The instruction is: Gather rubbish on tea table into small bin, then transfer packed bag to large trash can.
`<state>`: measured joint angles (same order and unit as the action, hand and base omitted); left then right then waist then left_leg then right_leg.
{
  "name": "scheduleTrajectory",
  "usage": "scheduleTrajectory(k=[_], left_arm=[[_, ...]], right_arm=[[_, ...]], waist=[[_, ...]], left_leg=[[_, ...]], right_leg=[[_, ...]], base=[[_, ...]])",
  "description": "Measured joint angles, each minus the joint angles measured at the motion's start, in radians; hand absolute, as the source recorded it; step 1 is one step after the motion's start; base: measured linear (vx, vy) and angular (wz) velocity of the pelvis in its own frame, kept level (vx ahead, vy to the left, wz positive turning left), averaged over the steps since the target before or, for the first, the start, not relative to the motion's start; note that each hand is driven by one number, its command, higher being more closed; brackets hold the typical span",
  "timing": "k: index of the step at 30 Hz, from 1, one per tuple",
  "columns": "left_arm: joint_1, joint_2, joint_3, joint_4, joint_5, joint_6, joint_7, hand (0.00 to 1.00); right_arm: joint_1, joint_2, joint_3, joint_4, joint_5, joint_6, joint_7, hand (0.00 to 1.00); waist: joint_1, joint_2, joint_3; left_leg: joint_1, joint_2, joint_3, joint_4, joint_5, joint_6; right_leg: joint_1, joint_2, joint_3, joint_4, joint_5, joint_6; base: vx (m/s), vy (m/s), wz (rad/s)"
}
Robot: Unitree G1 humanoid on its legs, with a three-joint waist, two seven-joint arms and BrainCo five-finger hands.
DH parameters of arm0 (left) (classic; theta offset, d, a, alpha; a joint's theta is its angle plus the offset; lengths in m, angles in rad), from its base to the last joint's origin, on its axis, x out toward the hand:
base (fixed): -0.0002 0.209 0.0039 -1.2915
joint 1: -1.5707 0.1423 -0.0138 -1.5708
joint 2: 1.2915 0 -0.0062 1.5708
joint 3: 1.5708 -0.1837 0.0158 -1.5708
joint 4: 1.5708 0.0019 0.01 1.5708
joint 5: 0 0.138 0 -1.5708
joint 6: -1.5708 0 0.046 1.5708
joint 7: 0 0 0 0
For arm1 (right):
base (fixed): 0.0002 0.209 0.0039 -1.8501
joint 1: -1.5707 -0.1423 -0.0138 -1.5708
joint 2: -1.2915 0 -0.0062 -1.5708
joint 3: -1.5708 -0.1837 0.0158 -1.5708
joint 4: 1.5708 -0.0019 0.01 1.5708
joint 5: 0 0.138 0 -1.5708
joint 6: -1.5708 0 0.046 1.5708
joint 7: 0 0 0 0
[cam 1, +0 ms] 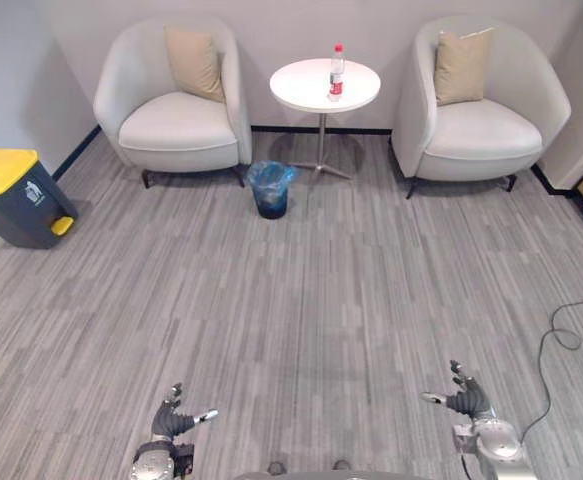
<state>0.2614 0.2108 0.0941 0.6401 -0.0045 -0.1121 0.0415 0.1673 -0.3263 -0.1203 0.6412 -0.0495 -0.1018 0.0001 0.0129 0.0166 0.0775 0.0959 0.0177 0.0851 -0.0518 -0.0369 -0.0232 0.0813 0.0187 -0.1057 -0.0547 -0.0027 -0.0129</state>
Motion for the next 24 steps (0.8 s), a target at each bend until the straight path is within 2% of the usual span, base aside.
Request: scheduleTrajectory(k=[11, 17, 19, 24], left_arm=[[0.004, -0.001, 0.001, 0.000, 0.017, 0.000, -0.016, 0.00], [0.004, -0.009, 0.007, 0.000, 0.017, 0.009, -0.015, 0.00], [0.002, -0.014, 0.008, 0.000, 0.017, 0.014, -0.015, 0.00], [0.006, -0.042, 0.032, -0.003, 0.015, 0.018, -0.011, 0.00]], right_arm=[[0.002, 0.001, -0.020, 0.001, 0.001, 0.001, 0.004, 0.00], [0.005, 0.003, -0.039, 0.001, 0.010, 0.002, 0.000, 0.00], [-0.001, 0.005, -0.044, 0.001, 0.010, 0.003, -0.002, 0.00], [-0.019, 0.007, -0.070, 0.005, 0.019, 0.018, -0.020, 0.00]], waist=[[-0.003, 0.019, 0.004], [-0.003, 0.020, 0.003], [-0.004, 0.020, 0.004], [0.001, 0.032, 0.012]], left_leg=[[-0.013, 0.000, 0.006, 0.001, -0.001, 0.000], [-0.017, 0.001, 0.030, 0.002, -0.004, 0.000], [-0.031, 0.001, 0.034, 0.020, -0.017, 0.002], [-0.106, 0.011, 0.083, 0.164, -0.110, 0.022]], right_leg=[[-0.017, -0.001, 0.006, 0.003, -0.001, 0.001], [-0.035, 0.001, 0.028, 0.016, -0.004, 0.005], [-0.043, 0.000, 0.034, 0.020, -0.005, 0.006], [-0.105, -0.002, 0.084, 0.091, -0.043, 0.024]], base=[[-0.01, -0.001, 0.00], [-0.01, 0.001, -0.10], [-0.02, 0.007, -0.13], [0.01, 0.040, -0.28]])
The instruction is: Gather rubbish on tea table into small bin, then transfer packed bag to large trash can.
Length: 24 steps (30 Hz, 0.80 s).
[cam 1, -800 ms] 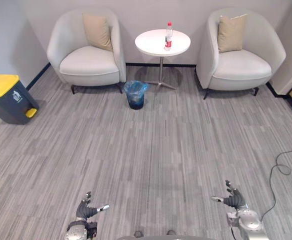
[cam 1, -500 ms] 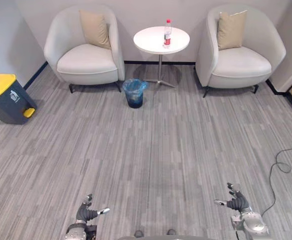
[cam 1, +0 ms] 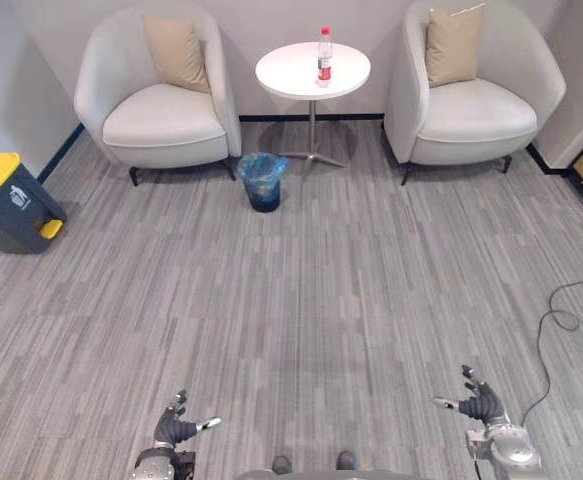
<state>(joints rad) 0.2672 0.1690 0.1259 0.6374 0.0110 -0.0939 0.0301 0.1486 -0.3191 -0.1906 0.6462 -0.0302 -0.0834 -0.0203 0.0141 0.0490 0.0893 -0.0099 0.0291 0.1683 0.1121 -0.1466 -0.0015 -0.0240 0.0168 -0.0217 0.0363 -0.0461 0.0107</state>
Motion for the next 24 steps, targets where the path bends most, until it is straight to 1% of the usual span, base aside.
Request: scheduleTrajectory(k=[1, 2, 3, 4, 5, 7, 8, 9, 10, 11, 12, 13, 14, 15, 16, 17, 18, 19, 20, 21, 22, 23, 24], left_arm=[[-0.001, 0.000, 0.000, -0.001, -0.001, 0.000, 0.002, 0.00], [-0.004, 0.000, 0.000, -0.004, -0.002, 0.000, 0.009, 0.00], [-0.005, 0.000, 0.000, -0.013, -0.002, 0.000, 0.016, 0.00], [-0.005, 0.000, 0.000, -0.015, -0.002, 0.000, 0.017, 0.00], [-0.005, 0.000, -0.001, -0.018, -0.002, 0.001, 0.017, 0.00], [-0.006, 0.008, -0.002, -0.021, -0.004, 0.001, 0.022, 0.00], [-0.012, 0.015, -0.008, -0.021, -0.005, 0.003, 0.026, 0.00], [-0.012, 0.022, -0.015, -0.021, -0.005, 0.004, 0.036, 0.00], [-0.017, 0.024, -0.015, -0.021, -0.007, 0.006, 0.040, 0.00], [-0.034, 0.024, -0.015, -0.021, -0.013, 0.007, 0.042, 0.00], [-0.043, 0.024, -0.016, -0.020, -0.018, 0.007, 0.042, 0.00], [-0.054, 0.023, -0.015, -0.019, -0.020, 0.007, 0.045, 0.00], [-0.061, 0.023, -0.016, -0.019, -0.020, 0.007, 0.048, 0.00], [-0.067, 0.022, -0.016, -0.017, -0.019, 0.007, 0.050, 0.00], [-0.076, 0.013, -0.017, -0.012, -0.019, 0.007, 0.051, 0.00], [-0.089, 0.008, -0.019, -0.008, -0.019, 0.007, 0.050, 0.00], [-0.094, 0.002, -0.023, -0.010, -0.019, 0.004, 0.050, 0.00], [-0.093, -0.003, -0.023, -0.010, -0.019, 0.004, 0.051, 0.00], [-0.085, -0.013, -0.023, -0.010, -0.019, 0.004, 0.049, 0.00], [-0.077, -0.013, -0.023, -0.015, -0.019, 0.004, 0.044, 0.00], [-0.075, -0.010, -0.023, -0.022, -0.019, 0.004, 0.042, 0.00], [-0.074, -0.010, -0.023, -0.036, -0.019, 0.004, 0.041, 0.00], [-0.067, -0.011, -0.023, -0.067, -0.019, 0.002, 0.041, 0.00]], right_arm=[[-0.006, 0.001, 0.000, 0.002, 0.002, 0.003, 0.000, 0.00], [-0.016, 0.004, 0.000, 0.013, 0.002, 0.006, -0.002, 0.00], [-0.020, 0.009, 0.000, 0.026, 0.002, 0.009, -0.003, 0.00], [-0.024, 0.012, 0.000, 0.034, 0.002, 0.012, -0.004, 0.00], [-0.027, 0.019, 0.000, 0.043, 0.002, 0.019, -0.005, 0.00], [-0.032, 0.045, 0.008, 0.042, 0.002, 0.023, -0.005, 0.00], [-0.030, 0.054, 0.014, 0.042, 0.002, 0.025, -0.005, 0.00], [-0.030, 0.054, 0.023, 0.042, 0.002, 0.026, -0.005, 0.00], [-0.036, 0.048, 0.030, 0.042, 0.002, 0.025, -0.005, 0.00], [-0.043, 0.037, 0.037, 0.043, 0.002, 0.025, -0.006, 0.00], [-0.048, 0.032, 0.039, 0.043, 0.002, 0.025, -0.007, 0.00], [-0.063, 0.027, 0.041, 0.043, 0.002, 0.025, -0.014, 0.00], [-0.069, 0.026, 0.041, 0.043, 0.002, 0.025, -0.024, 0.00], [-0.073, 0.026, 0.042, 0.043, 0.003, 0.024, -0.027, 0.00], [-0.073, 0.021, 0.041, 0.044, 0.003, 0.025, -0.029, 0.00], [-0.088, 0.025, 0.042, 0.041, 0.004, 0.022, -0.035, 0.00], [-0.097, 0.028, 0.043, 0.041, 0.013, 0.022, -0.035, 0.00], [-0.097, 0.029, 0.044, 0.040, 0.018, 0.022, -0.035, 0.00], [-0.095, 0.031, 0.055, 0.037, 0.028, 0.021, -0.039, 0.00], [-0.098, 0.042, 0.070, 0.033, 0.035, 0.021, -0.044, 0.00], [-0.100, 0.049, 0.079, 0.028, 0.042, 0.019, -0.045, 0.00], [-0.098, 0.063, 0.089, 0.009, 0.057, 0.017, -0.045, 0.00], [-0.098, 0.078, 0.088, -0.022, 0.069, 0.015, -0.046, 0.00]], waist=[[0.000, 0.005, 0.002], [-0.001, 0.006, 0.004], [0.000, 0.003, 0.008], [0.001, 0.001, 0.010], [0.000, -0.001, 0.016], [0.000, -0.004, 0.041], [-0.004, -0.013, 0.052], [-0.003, -0.005, 0.064], [-0.006, -0.012, 0.070], [-0.009, -0.002, 0.084], [-0.016, 0.000, 0.089], [-0.032, 0.003, 0.097], [-0.044, 0.002, 0.098], [-0.058, -0.003, 0.096], [-0.055, 0.006, 0.093], [-0.053, 0.017, 0.095], [-0.053, 0.022, 0.103], [-0.052, 0.027, 0.109], [-0.047, 0.040, 0.126], [-0.023, 0.047, 0.136], [-0.013, 0.045, 0.143], [0.010, 0.023, 0.154], [0.027, 0.013, 0.159]], left_leg=[[-0.006, 0.001, 0.004, 0.013, -0.011, 0.002], [-0.027, 0.003, 0.010, 0.047, -0.039, 0.005], [-0.048, 0.002, 0.015, 0.087, -0.073, 0.012], [-0.052, 0.002, 0.019, 0.106, -0.088, 0.015], [-0.050, 0.001, 0.023, 0.123, -0.108, 0.019], [-0.019, 0.001, 0.019, 0.145, -0.153, 0.037], [0.005, -0.002, 0.018, 0.148, -0.170, 0.041], [0.033, -0.001, 0.018, 0.148, -0.186, 0.039], [0.058, 0.007, 0.018, 0.142, -0.192, 0.032], [0.090, 0.023, 0.013, 0.121, -0.197, 0.024], [0.103, 0.032, 0.004, 0.107, -0.197, 0.022], [0.135, 0.048, -0.017, 0.068, -0.188, -0.003], [0.156, 0.060, -0.034, 0.041, -0.189, -0.024], [0.184, 0.081, -0.057, 0.035, -0.196, -0.057], [0.189, 0.103, -0.065, 0.045, -0.198, -0.063], [0.151, 0.125, -0.072, 0.125, -0.171, -0.108], [0.096, 0.136, -0.074, 0.278, -0.121, -0.134], [0.063, 0.149, -0.070, 0.379, -0.084, -0.128], [-0.033, 0.202, -0.062, 0.646, 0.019, -0.088], [-0.112, 0.253, -0.043, 0.873, 0.002, -0.057], [-0.143, 0.263, -0.034, 0.951, -0.012, -0.041], [-0.213, 0.265, -0.015, 1.017, -0.028, -0.030], [-0.292, 0.257, 0.012, 1.010, -0.050, -0.033]], right_leg=[[-0.008, 0.000, 0.003, 0.015, -0.007, 0.002], [-0.042, -0.002, 0.008, 0.073, -0.044, 0.009], [-0.091, -0.009, 0.013, 0.176, -0.096, 0.026], [-0.115, -0.015, 0.012, 0.231, -0.122, 0.045], [-0.151, -0.022, 0.003, 0.318, -0.145, 0.072], [-0.262, -0.052, -0.055, 0.586, -0.165, 0.107], [-0.293, -0.076, -0.095, 0.661, -0.182, 0.095], [-0.323, -0.098, -0.144, 0.672, -0.206, 0.084], [-0.339, -0.108, -0.175, 0.638, -0.210, 0.076], [-0.361, -0.104, -0.202, 0.547, -0.201, 0.069], [-0.374, -0.101, -0.212, 0.490, -0.185, 0.061], [-0.394, -0.088, -0.218, 0.359, -0.119, 0.061], [-0.402, -0.077, -0.216, 0.271, -0.041, 0.051], [-0.396, -0.068, -0.211, 0.248, 0.094, 0.011], [-0.395, -0.055, -0.225, 0.269, 0.080, -0.046], [-0.402, -0.053, -0.240, 0.319, 0.026, -0.055], [-0.368, -0.049, -0.252, 0.329, -0.022, -0.066], [-0.336, -0.041, -0.254, 0.320, -0.040, -0.067], [-0.234, -0.009, -0.259, 0.256, -0.059, -0.082], [-0.133, 0.028, -0.241, 0.190, -0.068, -0.096], [-0.083, 0.038, -0.226, 0.161, -0.072, -0.102], [-0.008, 0.042, -0.205, 0.108, -0.074, -0.104], [0.060, 0.040, -0.187, 0.052, -0.078, -0.108]], base=[[0.03, 0.054, -0.25], [0.04, 0.055, -0.17], [0.05, 0.059, -0.14], [0.05, 0.052, -0.15], [0.08, 0.052, -0.20], [0.18, 0.048, -0.09], [0.27, 0.026, -0.03], [0.34, 0.006, -0.03], [0.42, -0.020, 0.07], [0.40, -0.042, 0.25], [0.36, -0.061, 0.48], [0.42, -0.099, 0.57], [0.69, -0.203, 0.73], [0.59, -0.179, 0.49], [0.59, -0.198, 0.36], [0.46, -0.197, 0.21], [0.71, -0.306, 0.23], [0.72, -0.323, 0.20], [0.73, -0.289, -0.08], [0.60, -0.209, -0.24], [0.57, -0.175, -0.50], [0.55, -0.141, -0.42], [0.53, -0.121, -0.35]])
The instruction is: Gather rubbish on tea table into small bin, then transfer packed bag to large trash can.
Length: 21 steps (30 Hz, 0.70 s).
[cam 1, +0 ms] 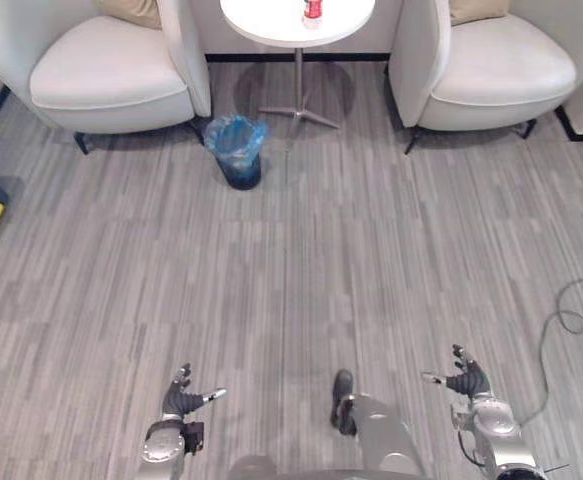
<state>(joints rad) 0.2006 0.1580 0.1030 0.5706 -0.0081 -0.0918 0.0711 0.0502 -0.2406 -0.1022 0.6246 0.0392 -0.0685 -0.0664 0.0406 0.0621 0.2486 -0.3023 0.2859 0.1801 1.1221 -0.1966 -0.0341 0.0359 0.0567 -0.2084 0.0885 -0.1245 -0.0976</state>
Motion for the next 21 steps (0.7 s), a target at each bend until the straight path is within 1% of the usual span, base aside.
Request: scheduleTrajectory(k=[1, 2, 3, 4, 5, 6, 7, 8, 9, 10, 11, 12, 13, 14, 15, 16, 17, 18, 19, 20, 21], left_arm=[[0.000, -0.001, 0.000, -0.011, 0.000, 0.000, 0.000, 0.00], [-0.001, -0.002, 0.000, -0.023, 0.000, -0.001, 0.000, 0.00], [-0.002, -0.001, 0.000, -0.025, 0.000, -0.001, -0.001, 0.00], [0.004, -0.002, 0.006, -0.027, 0.000, -0.001, 0.000, 0.00], [0.007, -0.011, 0.019, -0.028, -0.001, 0.000, 0.002, 0.00], [0.022, -0.019, 0.023, -0.032, -0.002, -0.001, 0.005, 0.00], [0.047, -0.022, 0.024, -0.031, -0.002, -0.001, 0.009, 0.00], [0.060, -0.018, 0.029, -0.028, -0.001, 0.001, 0.018, 0.00], [0.070, -0.019, 0.039, -0.026, -0.001, 0.005, 0.020, 0.00], [0.066, -0.020, 0.038, -0.026, -0.001, 0.007, 0.020, 0.00], [0.058, -0.020, 0.036, -0.024, 0.000, 0.007, 0.020, 0.00], [0.049, -0.008, 0.035, -0.019, -0.001, 0.010, 0.021, 0.00], [0.043, 0.002, 0.033, -0.017, -0.001, 0.012, 0.022, 0.00], [0.042, 0.016, 0.021, -0.017, -0.002, 0.015, 0.024, 0.00], [0.045, 0.021, 0.018, -0.018, -0.004, 0.014, 0.028, 0.00], [0.045, 0.024, 0.018, -0.018, -0.012, 0.014, 0.029, 0.00], [0.034, 0.031, 0.018, -0.020, -0.022, 0.009, 0.034, 0.00], [0.016, 0.034, 0.019, -0.019, -0.023, 0.006, 0.038, 0.00], [0.010, 0.034, 0.019, -0.019, -0.023, 0.005, 0.039, 0.00], [0.003, 0.033, 0.019, -0.015, -0.023, 0.004, 0.039, 0.00], [-0.001, 0.030, 0.019, -0.008, -0.020, 0.005, 0.040, 0.00]], right_arm=[[0.000, 0.001, 0.001, -0.011, 0.000, -0.001, 0.000, 0.00], [-0.013, -0.004, 0.000, -0.010, 0.000, -0.003, 0.001, 0.00], [-0.023, -0.007, -0.002, -0.008, 0.000, -0.002, 0.001, 0.00], [-0.038, -0.012, -0.001, 0.002, 0.000, -0.002, 0.000, 0.00], [-0.045, -0.014, -0.006, 0.018, -0.001, -0.002, -0.002, 0.00], [-0.041, -0.021, -0.004, 0.027, -0.001, -0.002, -0.006, 0.00], [-0.031, -0.026, -0.001, 0.034, -0.001, 0.000, -0.007, 0.00], [-0.028, -0.014, 0.004, 0.053, -0.002, 0.001, -0.010, 0.00], [-0.018, 0.005, 0.004, 0.072, -0.005, 0.003, -0.009, 0.00], [-0.018, 0.006, 0.004, 0.075, -0.011, 0.003, -0.009, 0.00], [-0.021, 0.006, 0.004, 0.089, -0.013, 0.003, -0.009, 0.00], [-0.039, 0.008, 0.015, 0.117, -0.015, 0.003, -0.008, 0.00], [-0.045, 0.008, 0.024, 0.127, -0.017, 0.004, -0.008, 0.00], [-0.044, 0.008, 0.033, 0.135, -0.030, 0.004, -0.008, 0.00], [-0.039, 0.008, 0.049, 0.134, -0.041, 0.002, -0.007, 0.00], [-0.030, 0.008, 0.059, 0.133, -0.042, 0.001, -0.005, 0.00], [-0.031, 0.007, 0.071, 0.117, -0.045, 0.000, 0.002, 0.00], [-0.026, 0.005, 0.070, 0.114, -0.047, -0.001, 0.005, 0.00], [-0.022, 0.003, 0.070, 0.114, -0.047, 0.000, 0.005, 0.00], [-0.014, 0.000, 0.064, 0.115, -0.047, 0.001, 0.005, 0.00], [-0.006, -0.004, 0.058, 0.114, -0.047, 0.003, 0.004, 0.00]], waist=[[0.004, -0.007, 0.003], [0.021, -0.018, 0.010], [0.031, -0.014, 0.009], [0.041, -0.029, 0.017], [0.055, -0.032, 0.020], [0.066, -0.020, 0.012], [0.078, -0.014, 0.004], [0.085, -0.028, -0.015], [0.082, -0.075, -0.043], [0.080, -0.086, -0.047], [0.076, -0.095, -0.044], [0.068, -0.105, -0.031], [0.057, -0.110, -0.023], [0.042, -0.109, -0.019], [0.028, -0.093, -0.017], [0.026, -0.085, -0.021], [0.025, -0.082, -0.025], [0.015, -0.074, -0.021], [0.002, -0.072, -0.021], [-0.014, -0.073, -0.020], [-0.032, -0.077, -0.023]], left_leg=[[-0.042, -0.012, 0.012, -0.029, -0.010, 0.003], [-0.114, -0.042, 0.018, -0.136, -0.024, 0.002], [-0.139, -0.060, 0.017, -0.213, -0.024, 0.001], [-0.172, -0.106, 0.016, -0.397, -0.017, -0.004], [-0.174, -0.146, 0.012, -0.624, 0.030, -0.040], [-0.161, -0.160, 0.009, -0.772, 0.073, -0.046], [-0.165, -0.161, -0.017, -0.803, 0.118, -0.024], [-0.175, -0.180, -0.026, -0.720, 0.146, 0.001], [-0.180, -0.211, -0.013, -0.647, 0.102, 0.060], [-0.172, -0.223, -0.009, -0.632, 0.072, 0.067], [-0.142, -0.232, -0.003, -0.617, 0.038, 0.076], [-0.072, -0.248, -0.002, -0.619, -0.007, 0.097], [-0.027, -0.258, -0.006, -0.623, -0.026, 0.101], [0.073, -0.269, -0.009, -0.647, -0.060, 0.113], [0.169, -0.269, -0.013, -0.696, -0.084, 0.113], [0.206, -0.267, -0.015, -0.722, -0.093, 0.111], [0.273, -0.265, -0.025, -0.772, -0.106, 0.104], [0.320, -0.253, -0.051, -0.807, -0.112, 0.099], [0.341, -0.248, -0.068, -0.826, -0.112, 0.099], [0.382, -0.240, -0.102, -0.859, -0.115, 0.092], [0.420, -0.227, -0.137, -0.879, -0.128, 0.059]], right_leg=[[0.025, -0.003, 0.011, -0.023, -0.006, 0.008], [0.058, -0.010, 0.031, -0.047, -0.021, 0.011], [0.073, -0.020, 0.044, -0.053, -0.034, 0.019], [0.102, -0.042, 0.065, -0.058, -0.064, 0.036], [0.136, -0.062, 0.084, -0.059, -0.096, 0.054], [0.160, -0.059, 0.105, -0.064, -0.123, 0.071], [0.194, -0.055, 0.124, -0.060, -0.164, 0.086], [0.205, -0.076, 0.145, -0.012, -0.218, 0.103], [0.152, -0.132, 0.155, 0.164, -0.271, 0.136], [0.114, -0.148, 0.162, 0.264, -0.268, 0.147], [0.039, -0.167, 0.182, 0.462, -0.225, 0.240], [-0.061, -0.190, 0.200, 0.738, -0.122, 0.344], [-0.098, -0.200, 0.195, 0.849, -0.128, 0.334], [-0.148, -0.220, 0.161, 0.952, -0.153, 0.284], [-0.195, -0.232, 0.102, 0.930, -0.180, 0.235], [-0.228, -0.232, 0.075, 0.896, -0.189, 0.218], [-0.299, -0.227, 0.031, 0.799, -0.199, 0.199], [-0.345, -0.198, 0.014, 0.629, -0.195, 0.195], [-0.360, -0.180, 0.018, 0.518, -0.170, 0.189], [-0.380, -0.155, 0.054, 0.296, -0.086, 0.191], [-0.383, -0.125, 0.112, 0.149, 0.058, 0.202]], base=[[0.52, -0.058, -0.33], [0.41, 0.006, -0.37], [0.51, 0.060, -0.52], [0.53, 0.122, -0.56], [0.67, 0.193, -0.67], [0.70, 0.267, -0.67], [0.62, 0.271, -0.67], [0.80, 0.305, -0.45], [0.71, 0.237, -0.19], [0.71, 0.220, -0.05], [0.55, 0.198, -0.07], [0.52, 0.181, -0.04], [0.66, 0.186, 0.17], [0.66, 0.133, 0.29], [0.66, 0.113, 0.21], [0.76, 0.071, 0.11], [0.75, 0.011, 0.30], [0.62, -0.002, 0.47], [0.64, -0.080, 0.85], [0.67, -0.125, 1.01], [0.81, -0.170, 1.02]])
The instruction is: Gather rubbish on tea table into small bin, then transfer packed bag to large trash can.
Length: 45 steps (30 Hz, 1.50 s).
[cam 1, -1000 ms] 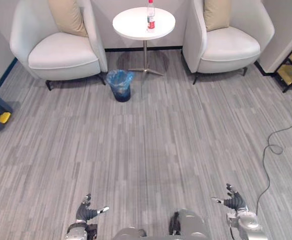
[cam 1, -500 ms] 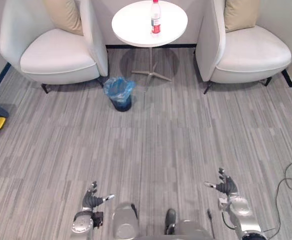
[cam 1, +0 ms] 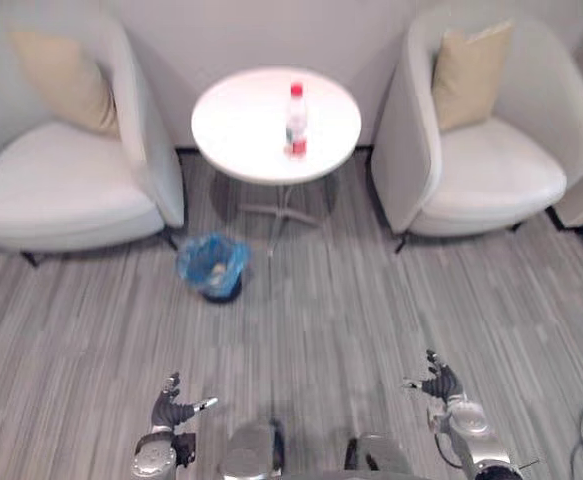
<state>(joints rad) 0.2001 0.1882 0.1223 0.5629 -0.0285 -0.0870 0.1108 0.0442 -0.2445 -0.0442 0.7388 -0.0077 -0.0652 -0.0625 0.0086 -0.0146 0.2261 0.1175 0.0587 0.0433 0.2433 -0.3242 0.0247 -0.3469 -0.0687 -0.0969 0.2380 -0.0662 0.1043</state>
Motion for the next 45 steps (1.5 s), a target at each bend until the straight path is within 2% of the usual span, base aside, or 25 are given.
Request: scheduleTrajectory(k=[1, 2, 3, 4, 5, 6, 8, 9, 10, 12, 13, 14, 15, 17, 20, 21, 23, 25, 27, 28, 29, 30, 33, 41, 45], left_arm=[[-0.002, 0.000, 0.000, 0.004, 0.000, 0.001, 0.000, 0.00], [-0.015, -0.014, 0.001, 0.024, 0.000, 0.001, 0.000, 0.00], [-0.022, -0.024, 0.003, 0.031, 0.000, 0.002, -0.001, 0.00], [-0.024, -0.025, 0.003, 0.034, 0.000, 0.002, -0.001, 0.00], [-0.025, -0.037, 0.003, 0.035, 0.000, 0.003, -0.001, 0.00], [-0.021, -0.055, 0.007, 0.033, 0.000, 0.002, -0.001, 0.00], [-0.025, -0.064, 0.006, 0.032, 0.000, 0.002, -0.003, 0.00], [-0.026, -0.068, 0.000, 0.016, -0.001, 0.002, -0.003, 0.00], [-0.026, -0.068, 0.000, 0.009, -0.001, 0.001, -0.003, 0.00], [-0.026, -0.069, 0.000, 0.001, -0.002, 0.001, -0.002, 0.00], [-0.022, -0.073, 0.000, 0.002, -0.002, 0.001, -0.002, 0.00], [-0.008, -0.088, 0.000, 0.001, -0.002, 0.001, -0.001, 0.00], [-0.026, -0.082, 0.002, 0.021, -0.003, 0.002, 0.000, 0.00], [-0.022, -0.084, 0.003, 0.020, -0.002, 0.001, 0.000, 0.00], [-0.010, -0.075, 0.006, 0.033, -0.002, 0.002, 0.000, 0.00], [0.005, -0.068, 0.006, 0.035, -0.003, 0.002, 0.000, 0.00], [0.020, -0.049, 0.002, 0.035, -0.002, 0.002, 0.000, 0.00], [0.024, -0.024, 0.002, 0.036, -0.002, 0.003, 0.001, 0.00], [0.005, -0.013, 0.003, 0.034, -0.003, -0.002, 0.004, 0.00], [0.004, -0.008, 0.001, 0.034, -0.003, -0.005, 0.005, 0.00], [0.004, -0.005, 0.000, 0.034, -0.002, -0.009, 0.005, 0.00], [0.002, -0.030, -0.002, 0.046, -0.002, -0.006, 0.003, 0.00], [0.019, -0.040, -0.002, 0.044, -0.002, -0.008, 0.003, 0.00], [0.016, -0.059, -0.034, 0.041, -0.002, -0.020, -0.001, 0.00], [0.016, -0.064, -0.055, 0.047, -0.002, -0.021, -0.001, 0.00]], right_arm=[[0.007, 0.000, -0.003, -0.001, -0.001, 0.001, 0.000, 0.00], [0.014, -0.007, -0.016, 0.000, -0.002, 0.005, 0.000, 0.00], [0.006, -0.005, -0.026, -0.007, -0.002, 0.008, 0.000, 0.00], [0.000, -0.001, -0.025, -0.018, -0.002, 0.007, 0.000, 0.00], [0.011, 0.002, -0.023, -0.058, -0.001, 0.007, 0.000, 0.00], [0.030, 0.002, -0.016, -0.096, 0.002, 0.004, -0.002, 0.00], [0.031, 0.021, -0.017, -0.123, 0.011, 0.002, -0.006, 0.00], [0.030, 0.034, -0.017, -0.150, 0.016, -0.009, -0.017, 0.00], [0.029, 0.037, -0.017, -0.156, 0.017, -0.015, -0.022, 0.00], [0.021, 0.043, -0.031, -0.160, 0.018, -0.016, -0.028, 0.00], [0.023, 0.039, -0.039, -0.161, 0.017, -0.016, -0.028, 0.00], [0.031, 0.025, -0.049, -0.161, 0.017, -0.015, -0.029, 0.00], [0.021, 0.044, -0.064, -0.132, 0.015, -0.003, -0.033, 0.00], [0.040, 0.043, -0.064, -0.131, 0.007, -0.002, -0.030, 0.00], [0.007, 0.043, -0.054, -0.128, -0.004, -0.001, -0.030, 0.00], [-0.006, 0.044, -0.051, -0.128, -0.006, -0.002, -0.030, 0.00], [-0.006, 0.043, -0.043, -0.141, -0.024, -0.002, -0.031, 0.00], [0.015, 0.047, -0.023, -0.169, -0.039, -0.001, -0.032, 0.00], [0.028, 0.043, -0.018, -0.221, -0.043, -0.005, -0.044, 0.00], [0.029, 0.043, -0.017, -0.231, -0.044, -0.005, -0.049, 0.00], [0.037, 0.043, -0.016, -0.264, -0.045, -0.007, -0.052, 0.00], [0.033, 0.029, -0.017, -0.284, -0.045, -0.006, -0.052, 0.00], [0.022, 0.019, 0.009, -0.371, -0.045, -0.027, -0.043, 0.00], [0.000, 0.017, 0.067, -0.413, -0.042, -0.072, -0.023, 0.00], [-0.041, 0.023, 0.115, -0.408, -0.042, -0.082, -0.025, 0.00]], waist=[[-0.002, 0.000, -0.001], [0.002, 0.022, -0.001], [0.010, 0.048, -0.002], [0.009, 0.049, -0.002], [0.005, 0.048, 0.000], [0.013, 0.046, 0.007], [0.020, 0.048, 0.012], [0.037, 0.026, 0.017], [0.044, 0.026, 0.016], [0.065, 0.034, 0.019], [0.064, 0.055, 0.013], [0.060, 0.096, 0.008], [0.060, 0.062, 0.018], [0.063, 0.028, 0.017], [0.075, 0.015, 0.019], [0.084, 0.015, 0.019], [0.073, 0.005, 0.020], [0.060, -0.003, 0.018], [0.053, -0.011, 0.013], [0.050, -0.011, 0.013], [0.043, -0.050, -0.007], [0.034, -0.020, -0.012], [0.037, 0.018, -0.030], [0.037, 0.033, -0.035], [0.038, 0.042, -0.033]], left_leg=[[0.014, 0.006, -0.017, 0.001, -0.009, -0.018], [0.034, 0.041, -0.046, 0.027, -0.032, -0.057], [-0.005, 0.078, -0.063, 0.112, -0.006, -0.102], [-0.033, 0.080, -0.065, 0.167, 0.025, -0.139], [-0.102, 0.081, -0.057, 0.341, 0.126, -0.145], [-0.187, 0.124, -0.027, 0.549, 0.219, -0.131], [-0.264, 0.178, 0.043, 0.704, 0.142, -0.101], [-0.340, 0.184, 0.085, 0.709, 0.096, -0.093], [-0.370, 0.183, 0.100, 0.680, 0.087, -0.087], [-0.429, 0.166, 0.128, 0.483, 0.087, -0.095], [-0.427, 0.131, 0.132, 0.259, 0.164, -0.114], [-0.428, 0.130, 0.114, 0.117, 0.309, -0.060], [-0.412, 0.095, 0.116, 0.130, 0.295, -0.038], [-0.382, 0.050, 0.121, 0.087, 0.287, -0.027], [-0.354, 0.033, 0.143, 0.103, 0.227, -0.018], [-0.332, 0.036, 0.159, 0.108, 0.196, -0.024], [-0.293, 0.028, 0.150, 0.100, 0.169, -0.014], [-0.262, 0.021, 0.138, 0.087, 0.161, -0.008], [-0.255, 0.018, 0.102, 0.079, 0.171, -0.018], [-0.256, 0.011, 0.094, 0.079, 0.175, -0.023], [-0.261, -0.019, 0.083, 0.088, 0.172, -0.029], [-0.263, -0.010, 0.048, 0.090, 0.172, -0.040], [-0.261, 0.019, 0.040, 0.055, 0.175, -0.054], [-0.211, 0.029, -0.002, -0.003, 0.190, -0.075], [-0.213, 0.012, -0.043, -0.048, 0.231, -0.079]], right_leg=[[0.002, 0.010, 0.027, -0.043, 0.074, 0.003], [0.026, 0.044, 0.050, -0.048, 0.188, -0.042], [0.030, 0.063, 0.014, -0.016, 0.169, -0.075], [0.032, 0.062, 0.002, -0.001, 0.153, -0.088], [0.083, 0.055, -0.025, -0.003, 0.114, -0.098], [0.176, 0.051, -0.044, -0.039, 0.081, -0.108], [0.285, 0.056, -0.060, -0.083, 0.061, -0.121], [0.351, 0.049, -0.065, -0.126, 0.059, -0.124], [0.371, 0.047, -0.066, -0.143, 0.059, -0.123], [0.406, 0.040, -0.070, -0.171, 0.045, -0.102], [0.428, 0.039, -0.071, -0.171, 0.007, -0.070], [0.442, 0.069, -0.070, -0.166, -0.027, -0.049], [0.449, 0.033, -0.067, -0.146, -0.058, -0.033], [0.448, -0.011, -0.058, -0.117, -0.090, -0.024], [0.410, -0.041, -0.012, 0.005, -0.127, 0.008], [0.371, -0.047, 0.015, 0.117, -0.142, 0.030], [0.295, -0.065, 0.038, 0.327, -0.130, 0.062], [0.241, -0.065, 0.089, 0.414, -0.174, 0.054], [0.194, -0.037, 0.115, 0.306, -0.197, 0.019], [0.189, -0.034, 0.124, 0.250, -0.190, 0.009], [0.187, -0.046, 0.134, 0.136, -0.115, -0.003], [0.207, -0.041, 0.112, 0.119, -0.115, -0.010], [0.241, -0.002, 0.106, 0.029, -0.080, -0.029], [0.347, 0.013, 0.064, -0.105, -0.042, -0.039], [0.359, 0.006, 0.019, -0.136, -0.023, -0.039]], base=[[0.72, -0.209, 0.87], [0.71, -0.208, 0.54], [0.69, -0.203, 0.45], [0.63, -0.191, 0.46], [0.58, -0.219, 0.63], [0.56, -0.211, 0.65], [0.51, -0.140, 0.39], [0.46, -0.099, 0.17], [0.40, -0.060, 0.03], [0.38, 0.043, -0.06], [0.34, 0.108, 0.00], [0.39, 0.165, 0.22], [0.31, 0.122, 0.25], [0.28, 0.109, 0.27], [0.16, 0.083, -0.17], [0.10, 0.075, -0.53], [0.10, 0.021, -0.03], [0.14, -0.025, 0.26], [0.16, -0.090, 0.49], [0.15, -0.116, 0.65], [0.18, -0.155, 0.68], [0.16, -0.123, 0.54], [0.21, -0.118, 0.00], [0.08, -0.038, 0.12], [-0.01, -0.021, 0.29]])
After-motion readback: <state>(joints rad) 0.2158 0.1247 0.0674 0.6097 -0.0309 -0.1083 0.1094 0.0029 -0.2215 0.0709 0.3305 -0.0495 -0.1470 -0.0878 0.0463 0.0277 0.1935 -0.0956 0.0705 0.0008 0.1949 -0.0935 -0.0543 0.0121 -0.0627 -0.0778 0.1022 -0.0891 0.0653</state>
